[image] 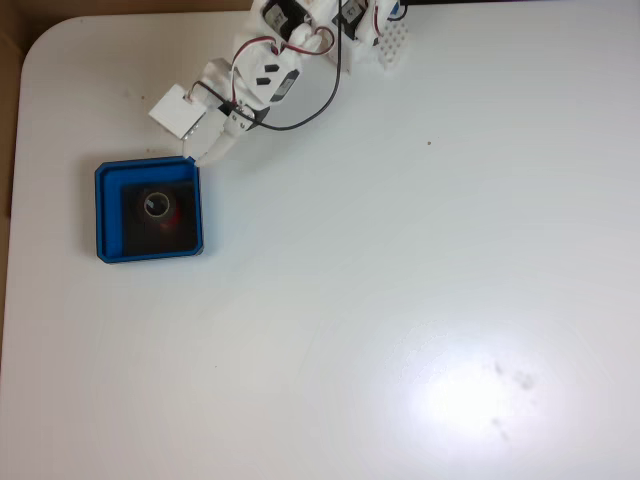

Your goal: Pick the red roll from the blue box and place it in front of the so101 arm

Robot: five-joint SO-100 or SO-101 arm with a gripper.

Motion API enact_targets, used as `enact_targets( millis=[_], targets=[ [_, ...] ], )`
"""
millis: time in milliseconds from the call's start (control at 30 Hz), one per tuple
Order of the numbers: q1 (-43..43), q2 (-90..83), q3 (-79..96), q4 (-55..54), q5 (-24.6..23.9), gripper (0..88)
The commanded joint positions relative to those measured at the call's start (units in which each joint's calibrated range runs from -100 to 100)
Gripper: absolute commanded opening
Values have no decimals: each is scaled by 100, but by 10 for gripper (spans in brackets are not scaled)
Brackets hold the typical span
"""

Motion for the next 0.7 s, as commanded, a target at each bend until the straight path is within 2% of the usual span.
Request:
enact_targets(
  millis=[0, 300, 667],
  targets=[
    [19, 704, -971, -102, 41, 8],
    [78, 2159, -2390, 112, 41, 8],
    [78, 3856, -5050, 2522, -12, 8]
  ],
)
